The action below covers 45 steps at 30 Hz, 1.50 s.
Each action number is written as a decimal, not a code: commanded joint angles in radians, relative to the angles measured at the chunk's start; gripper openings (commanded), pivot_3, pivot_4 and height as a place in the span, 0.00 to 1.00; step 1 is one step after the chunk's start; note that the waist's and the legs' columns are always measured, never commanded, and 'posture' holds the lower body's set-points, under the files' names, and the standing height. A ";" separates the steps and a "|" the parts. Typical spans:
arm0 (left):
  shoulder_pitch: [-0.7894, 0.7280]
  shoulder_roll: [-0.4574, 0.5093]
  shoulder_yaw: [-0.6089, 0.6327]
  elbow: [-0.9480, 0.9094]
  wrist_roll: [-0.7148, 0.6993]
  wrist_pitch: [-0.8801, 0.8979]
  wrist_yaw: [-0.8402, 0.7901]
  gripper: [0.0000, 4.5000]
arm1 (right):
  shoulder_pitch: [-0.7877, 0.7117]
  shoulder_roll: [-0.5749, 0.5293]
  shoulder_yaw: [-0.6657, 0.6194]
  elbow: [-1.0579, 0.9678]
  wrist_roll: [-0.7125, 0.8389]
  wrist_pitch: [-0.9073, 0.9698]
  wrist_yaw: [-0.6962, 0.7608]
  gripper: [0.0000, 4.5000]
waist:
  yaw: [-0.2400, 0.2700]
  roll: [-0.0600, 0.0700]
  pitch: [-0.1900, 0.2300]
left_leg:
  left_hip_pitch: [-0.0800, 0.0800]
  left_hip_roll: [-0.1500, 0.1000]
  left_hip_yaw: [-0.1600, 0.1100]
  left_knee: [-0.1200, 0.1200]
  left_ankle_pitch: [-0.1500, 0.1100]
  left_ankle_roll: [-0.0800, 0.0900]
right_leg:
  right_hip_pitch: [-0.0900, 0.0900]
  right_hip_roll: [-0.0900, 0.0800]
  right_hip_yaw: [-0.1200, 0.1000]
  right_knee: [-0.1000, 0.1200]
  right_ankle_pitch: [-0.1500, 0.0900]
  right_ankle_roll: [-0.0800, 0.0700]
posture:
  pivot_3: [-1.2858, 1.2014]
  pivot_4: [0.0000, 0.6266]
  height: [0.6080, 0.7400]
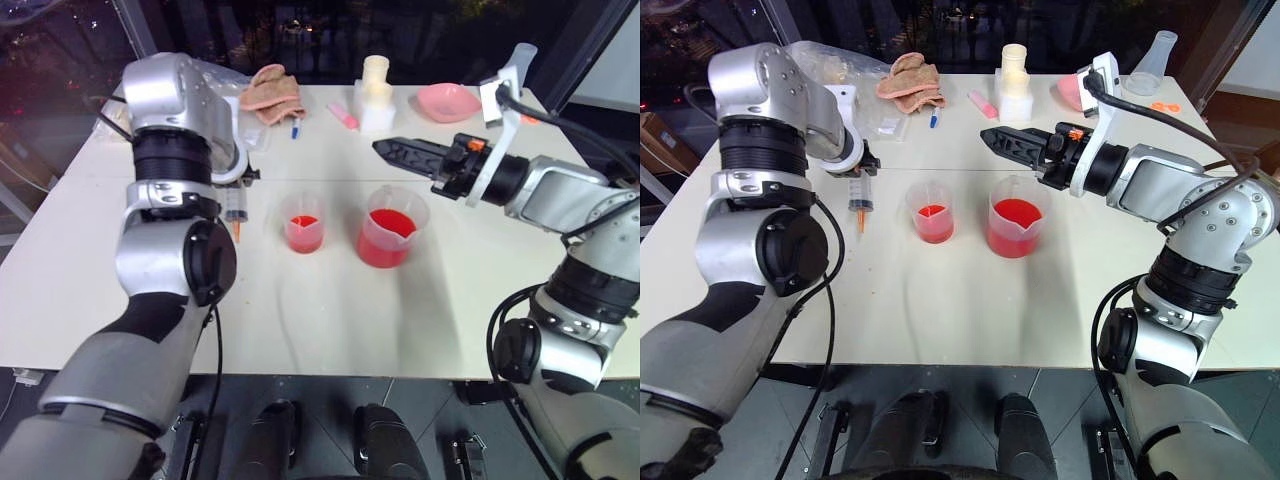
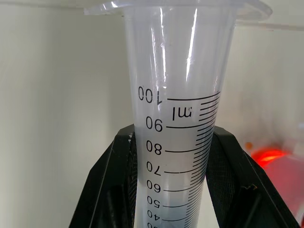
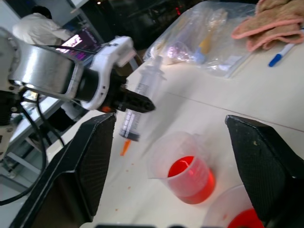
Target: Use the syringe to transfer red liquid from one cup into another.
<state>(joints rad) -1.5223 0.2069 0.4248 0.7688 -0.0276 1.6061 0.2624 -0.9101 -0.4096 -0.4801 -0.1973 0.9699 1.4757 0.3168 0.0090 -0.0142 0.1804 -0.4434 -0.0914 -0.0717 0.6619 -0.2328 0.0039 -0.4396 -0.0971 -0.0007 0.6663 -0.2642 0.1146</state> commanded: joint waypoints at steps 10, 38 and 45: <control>0.071 -0.058 0.041 -0.008 0.047 0.008 0.033 0.43 | 0.022 0.041 -0.055 -0.090 0.100 -0.021 -0.122 0.85 | -0.003 0.000 0.000 | 0.000 0.000 0.000 0.000 0.000 0.000 | 0.000 0.000 0.001 0.001 0.000 0.000 | 0.52 0.24 1.00; 0.590 0.231 -0.350 -0.980 -0.163 -0.087 -0.375 1.00 | 0.074 -0.192 0.225 -0.012 0.023 -0.229 0.121 0.85 | -0.025 0.001 -0.001 | 0.001 0.001 0.002 -0.001 0.001 -0.001 | -0.001 0.000 0.003 0.001 0.000 0.000 | 0.52 0.24 1.00; 0.758 0.292 -0.218 -1.201 -0.277 -0.018 -0.512 1.00 | 0.149 -0.465 0.405 -0.047 -0.101 -0.357 0.467 0.85 | -0.016 0.000 0.000 | 0.001 0.000 0.002 0.002 -0.001 0.002 | 0.003 0.000 0.002 -0.002 0.000 0.000 | 0.52 0.24 1.00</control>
<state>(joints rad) -0.7796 0.4538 0.1823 -0.3532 -0.2814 1.5866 -0.2180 -0.7593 -0.8249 -0.0828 -0.2158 0.9028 1.1705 0.7003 -0.0068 -0.0140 0.1802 -0.4426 -0.0909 -0.0700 0.6643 -0.2338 0.0059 -0.4367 -0.0970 0.0016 0.6645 -0.2642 0.1142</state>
